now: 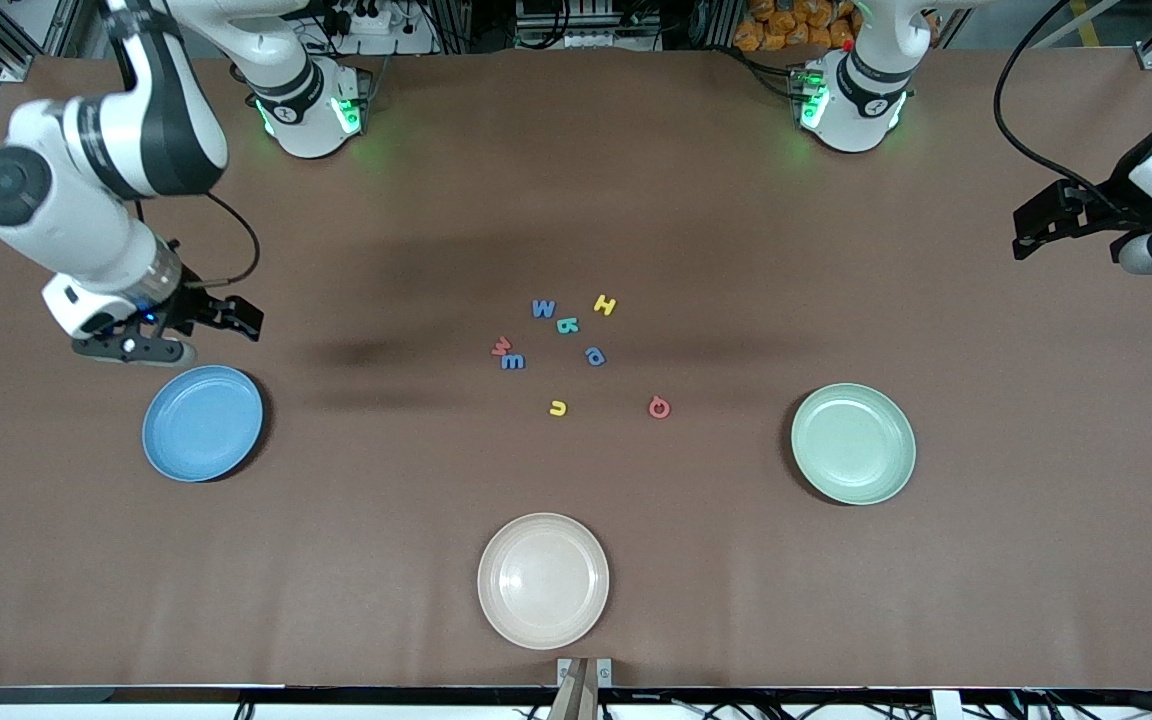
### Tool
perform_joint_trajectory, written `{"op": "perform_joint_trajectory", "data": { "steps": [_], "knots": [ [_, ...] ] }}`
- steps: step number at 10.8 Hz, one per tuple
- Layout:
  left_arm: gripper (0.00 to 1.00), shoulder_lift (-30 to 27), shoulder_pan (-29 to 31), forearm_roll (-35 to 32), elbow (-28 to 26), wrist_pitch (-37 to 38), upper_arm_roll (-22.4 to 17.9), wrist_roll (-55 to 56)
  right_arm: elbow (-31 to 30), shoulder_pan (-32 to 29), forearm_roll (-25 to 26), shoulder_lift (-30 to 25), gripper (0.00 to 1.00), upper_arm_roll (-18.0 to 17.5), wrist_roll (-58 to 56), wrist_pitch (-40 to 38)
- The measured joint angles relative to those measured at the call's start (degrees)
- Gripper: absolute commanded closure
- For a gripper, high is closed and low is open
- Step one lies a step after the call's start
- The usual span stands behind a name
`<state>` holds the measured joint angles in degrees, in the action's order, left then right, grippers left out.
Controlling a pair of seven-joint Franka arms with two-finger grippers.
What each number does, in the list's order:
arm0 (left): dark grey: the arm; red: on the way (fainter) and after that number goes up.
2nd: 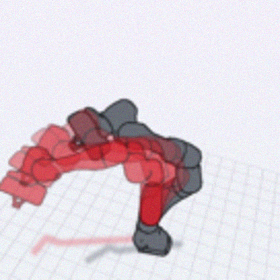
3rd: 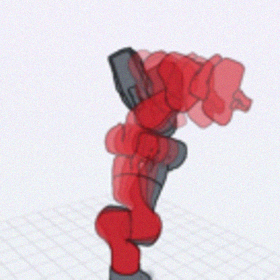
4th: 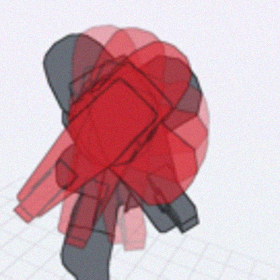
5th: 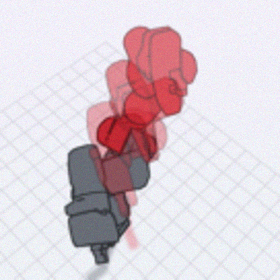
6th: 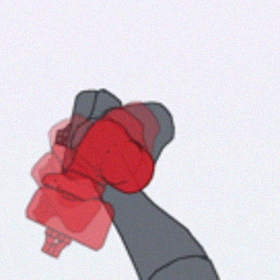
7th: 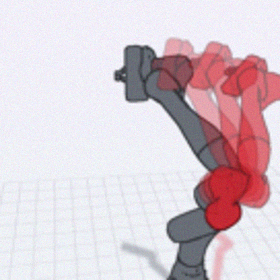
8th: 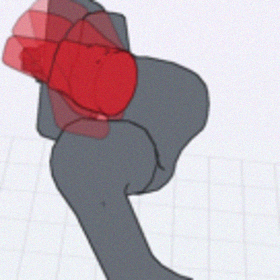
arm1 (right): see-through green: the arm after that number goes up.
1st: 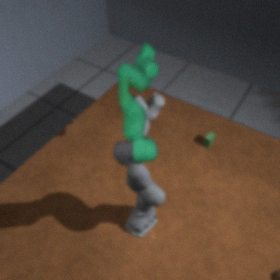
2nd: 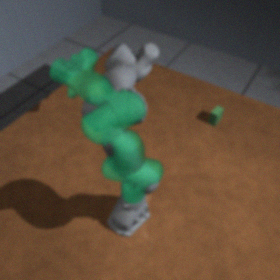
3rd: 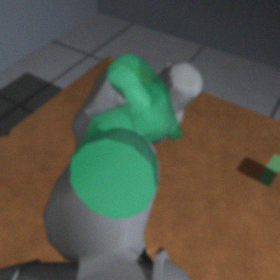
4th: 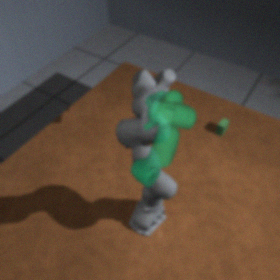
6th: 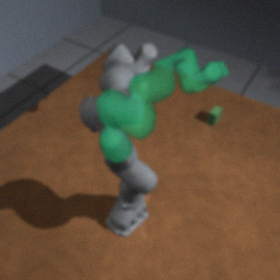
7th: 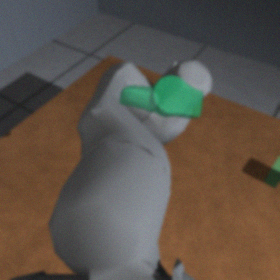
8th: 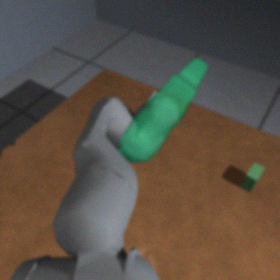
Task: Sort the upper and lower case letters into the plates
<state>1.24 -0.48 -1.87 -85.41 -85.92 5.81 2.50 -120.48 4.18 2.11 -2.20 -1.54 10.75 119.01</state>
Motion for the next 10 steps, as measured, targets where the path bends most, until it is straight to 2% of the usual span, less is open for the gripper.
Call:
{"op": "perform_joint_trajectory", "data": {
  "steps": [1,4,6,10],
  "knots": [
    [0.00,0.00,0.00,0.00,0.00,0.00,0.00,0.00,1.60,-0.03,0.09,-0.94,0.00,-0.05,-1.20,-3.06],
    [0.00,0.00,0.00,0.00,0.01,0.00,0.04,0.00,16.75,-0.18,0.09,-1.66,0.00,0.15,-4.24,-20.07],
    [0.00,0.00,0.00,0.00,0.02,-0.01,0.04,0.00,22.88,-0.19,0.08,-1.79,0.00,0.20,-6.05,-26.05],
    [0.00,0.00,0.00,0.00,0.02,-0.01,0.04,0.00,24.54,-0.19,0.08,-1.61,0.00,0.35,-7.31,-28.49]
  ]
}}
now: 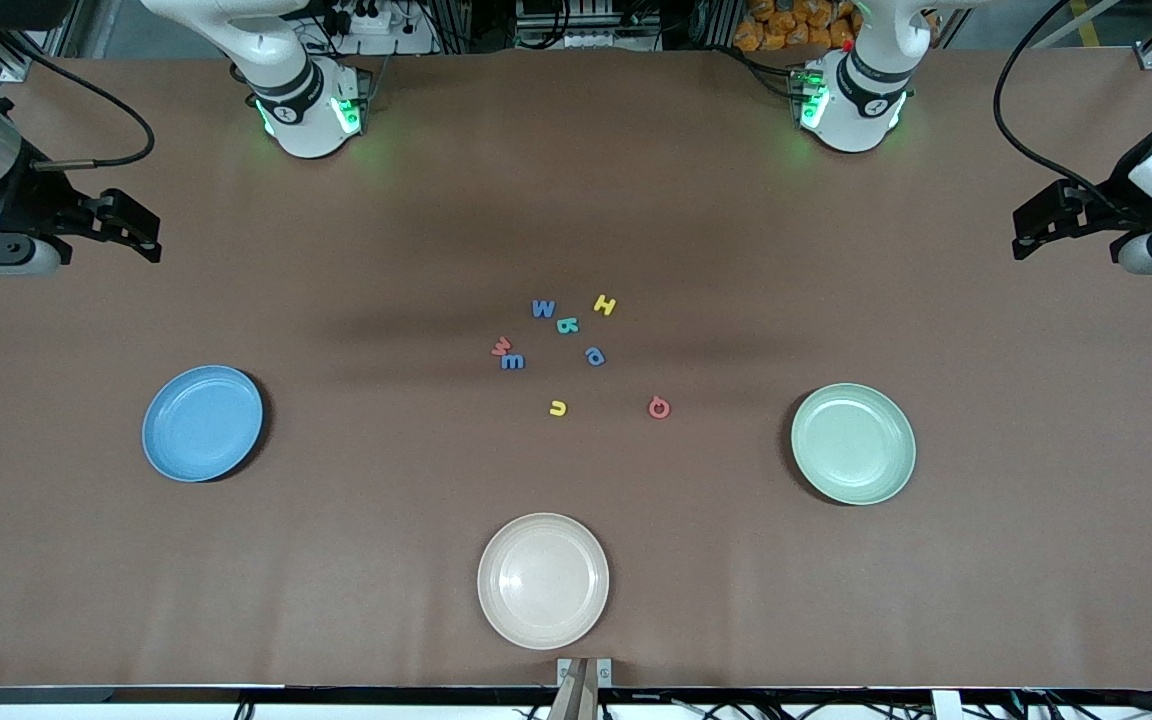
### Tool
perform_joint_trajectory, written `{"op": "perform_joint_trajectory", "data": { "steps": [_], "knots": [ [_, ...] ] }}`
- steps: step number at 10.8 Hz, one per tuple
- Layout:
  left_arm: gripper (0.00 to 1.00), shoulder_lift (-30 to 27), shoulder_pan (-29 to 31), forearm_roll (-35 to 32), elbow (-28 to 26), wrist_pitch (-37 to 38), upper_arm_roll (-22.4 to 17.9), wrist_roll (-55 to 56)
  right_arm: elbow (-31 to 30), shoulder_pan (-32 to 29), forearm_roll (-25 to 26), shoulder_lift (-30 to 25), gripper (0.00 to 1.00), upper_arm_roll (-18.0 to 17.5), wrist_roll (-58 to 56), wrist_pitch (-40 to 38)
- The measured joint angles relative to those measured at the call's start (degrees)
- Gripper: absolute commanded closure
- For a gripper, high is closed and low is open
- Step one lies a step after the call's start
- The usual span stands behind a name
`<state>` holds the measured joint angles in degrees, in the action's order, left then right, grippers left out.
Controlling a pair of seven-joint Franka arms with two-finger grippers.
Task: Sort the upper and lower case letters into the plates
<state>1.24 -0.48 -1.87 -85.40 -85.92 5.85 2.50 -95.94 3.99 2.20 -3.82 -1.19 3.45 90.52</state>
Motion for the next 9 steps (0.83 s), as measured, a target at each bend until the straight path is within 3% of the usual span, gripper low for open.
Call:
{"op": "perform_joint_trajectory", "data": {
  "steps": [9],
  "knots": [
    [0.00,0.10,-0.33,0.00,-0.01,0.00,0.15,-0.05,0.00,0.00,0.00,0.17,0.00,0.00,-0.26,-0.97]
  ]
}}
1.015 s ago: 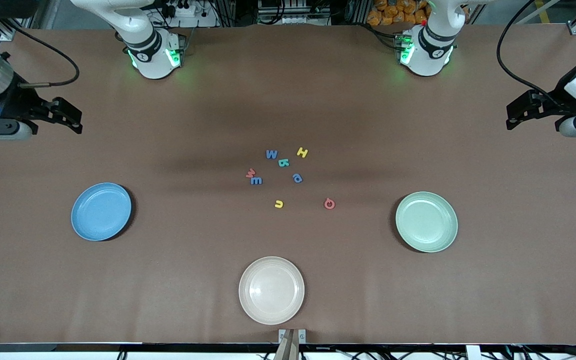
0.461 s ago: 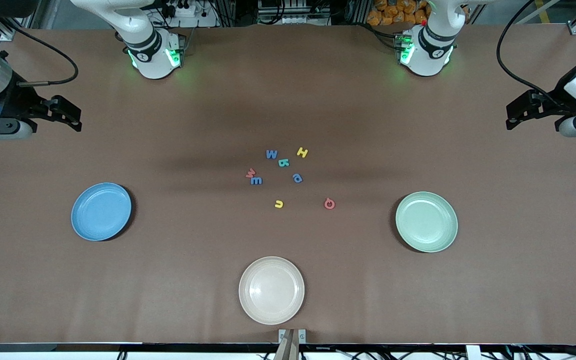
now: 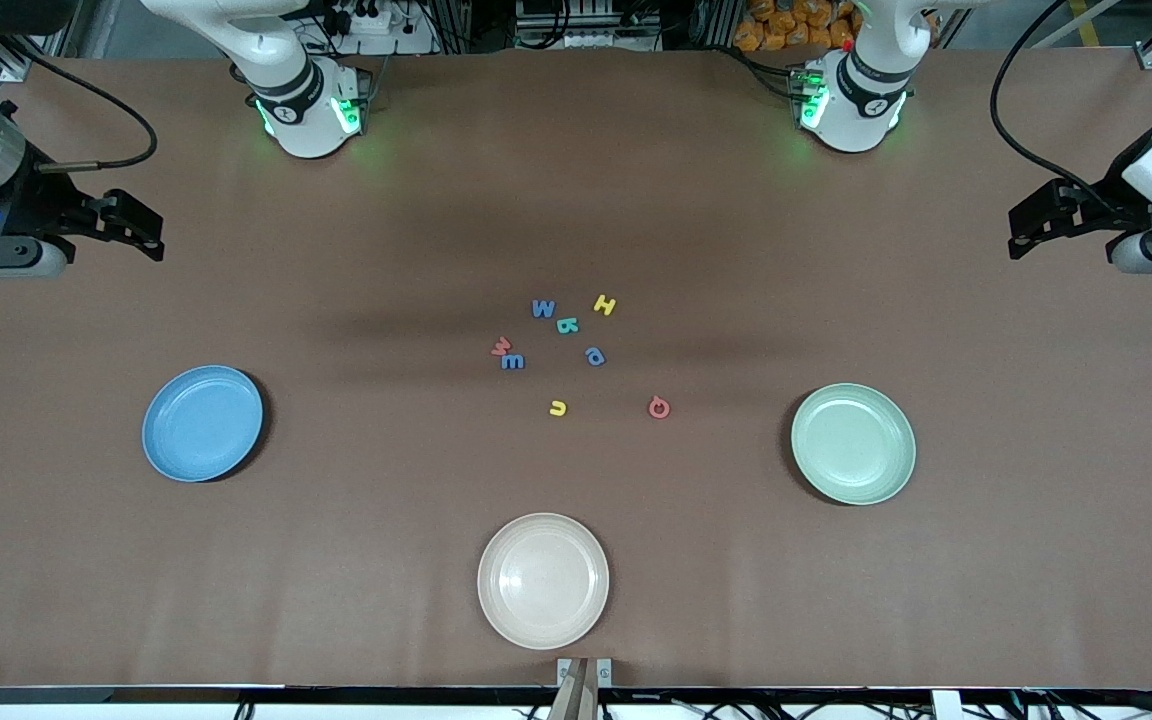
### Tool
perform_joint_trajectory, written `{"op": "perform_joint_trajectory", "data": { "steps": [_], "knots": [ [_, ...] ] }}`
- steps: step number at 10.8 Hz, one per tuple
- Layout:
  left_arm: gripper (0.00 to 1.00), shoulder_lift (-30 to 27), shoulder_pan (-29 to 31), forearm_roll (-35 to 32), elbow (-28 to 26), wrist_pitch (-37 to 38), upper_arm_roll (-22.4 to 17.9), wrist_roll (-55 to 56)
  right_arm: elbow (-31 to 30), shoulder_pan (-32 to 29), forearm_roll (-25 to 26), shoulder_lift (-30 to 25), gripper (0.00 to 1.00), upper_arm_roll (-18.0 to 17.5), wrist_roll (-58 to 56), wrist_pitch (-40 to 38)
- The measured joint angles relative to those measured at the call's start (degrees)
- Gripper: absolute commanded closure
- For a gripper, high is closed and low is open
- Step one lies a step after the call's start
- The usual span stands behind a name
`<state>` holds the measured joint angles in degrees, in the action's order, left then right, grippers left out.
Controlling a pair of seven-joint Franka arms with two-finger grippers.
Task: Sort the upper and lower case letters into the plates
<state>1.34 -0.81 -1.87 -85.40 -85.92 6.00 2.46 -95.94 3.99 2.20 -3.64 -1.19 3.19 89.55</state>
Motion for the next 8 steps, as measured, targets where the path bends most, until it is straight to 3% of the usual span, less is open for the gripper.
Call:
{"op": "perform_joint_trajectory", "data": {
  "steps": [8],
  "knots": [
    [0.00,2.77,-0.57,0.00,-0.34,0.09,1.63,-0.10,0.03,0.00,0.00,0.00,0.00,-0.01,-0.05,-0.43]
  ]
}}
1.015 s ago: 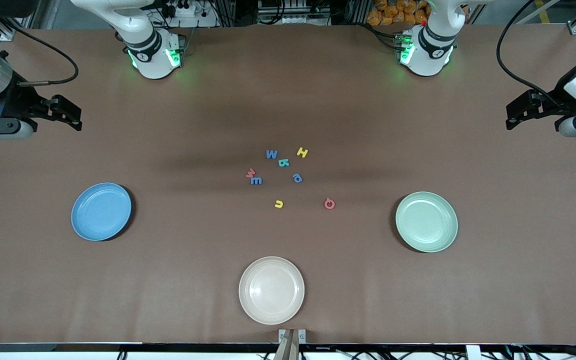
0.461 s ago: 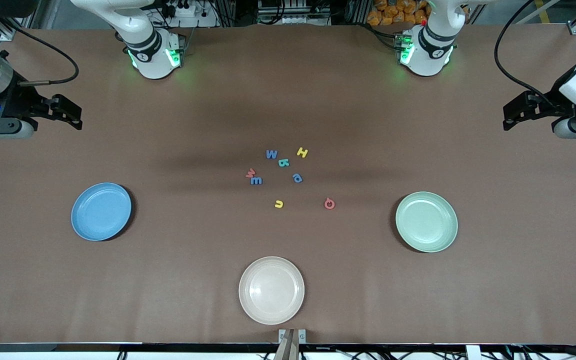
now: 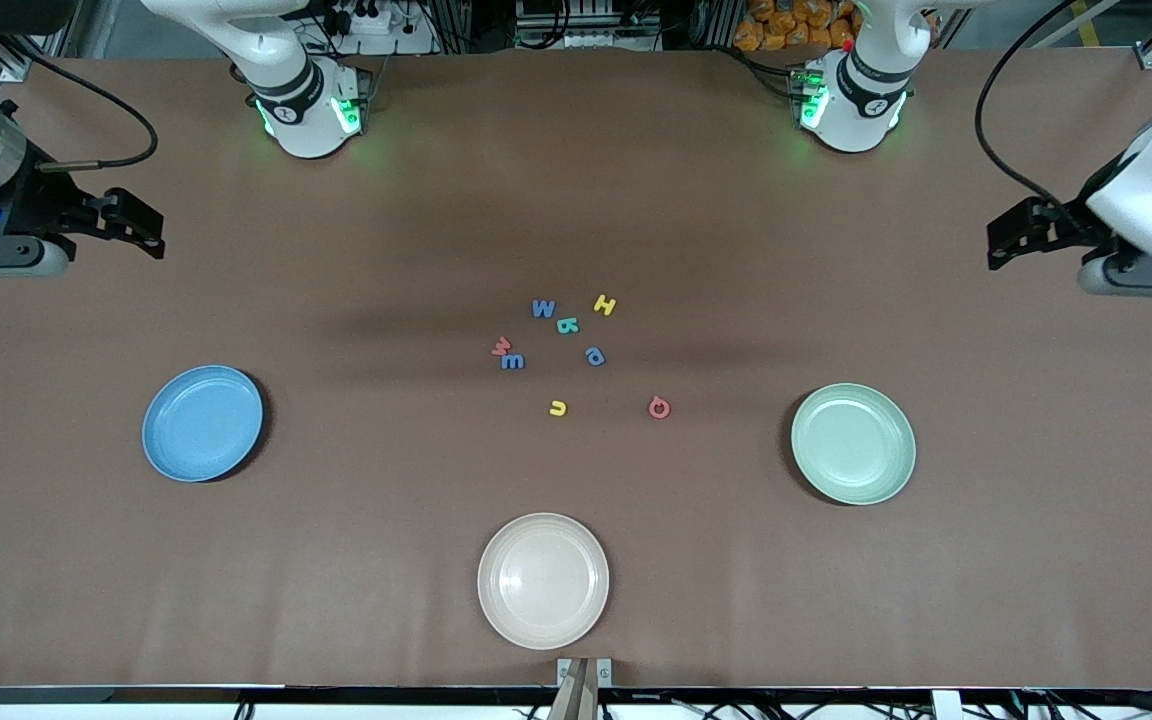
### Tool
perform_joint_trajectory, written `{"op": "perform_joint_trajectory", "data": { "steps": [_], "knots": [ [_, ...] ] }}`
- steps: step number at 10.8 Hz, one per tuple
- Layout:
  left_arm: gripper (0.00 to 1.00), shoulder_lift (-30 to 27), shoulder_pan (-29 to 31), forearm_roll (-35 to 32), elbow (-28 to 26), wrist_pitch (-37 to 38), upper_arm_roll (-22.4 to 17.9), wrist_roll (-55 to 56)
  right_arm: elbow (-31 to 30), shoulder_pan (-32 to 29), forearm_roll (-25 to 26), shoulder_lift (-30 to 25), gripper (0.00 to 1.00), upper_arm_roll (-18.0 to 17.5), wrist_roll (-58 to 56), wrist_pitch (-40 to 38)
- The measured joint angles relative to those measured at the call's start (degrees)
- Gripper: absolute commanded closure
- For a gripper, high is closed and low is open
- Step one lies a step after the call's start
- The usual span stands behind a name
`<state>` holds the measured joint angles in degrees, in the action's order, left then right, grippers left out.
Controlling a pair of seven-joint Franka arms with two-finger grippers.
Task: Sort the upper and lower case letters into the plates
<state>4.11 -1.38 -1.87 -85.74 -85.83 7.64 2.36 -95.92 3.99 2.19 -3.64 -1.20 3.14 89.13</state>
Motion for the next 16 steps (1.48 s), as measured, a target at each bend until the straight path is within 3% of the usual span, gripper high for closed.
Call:
{"op": "perform_joint_trajectory", "data": {
  "steps": [3,9,13,16],
  "knots": [
    [0.00,3.60,-4.11,2.16,-0.19,-1.00,3.98,1.73,0.03,0.00,0.00,0.01,0.00,-0.03,-0.01,-0.08],
    [0.00,17.69,-19.06,4.02,-0.73,-15.37,5.40,27.03,0.07,0.00,-0.04,0.18,0.00,-0.03,-0.02,-0.47],
    [0.00,24.36,-21.83,3.98,-3.40,-27.02,5.37,35.02,-0.22,0.00,-0.12,2.52,0.00,-0.02,-0.02,-0.60],
    [0.00,28.04,-21.76,-0.18,-7.14,-36.03,4.89,35.06,-2.67,-0.02,-0.19,6.04,0.00,0.07,0.00,2.44]
  ]
}}
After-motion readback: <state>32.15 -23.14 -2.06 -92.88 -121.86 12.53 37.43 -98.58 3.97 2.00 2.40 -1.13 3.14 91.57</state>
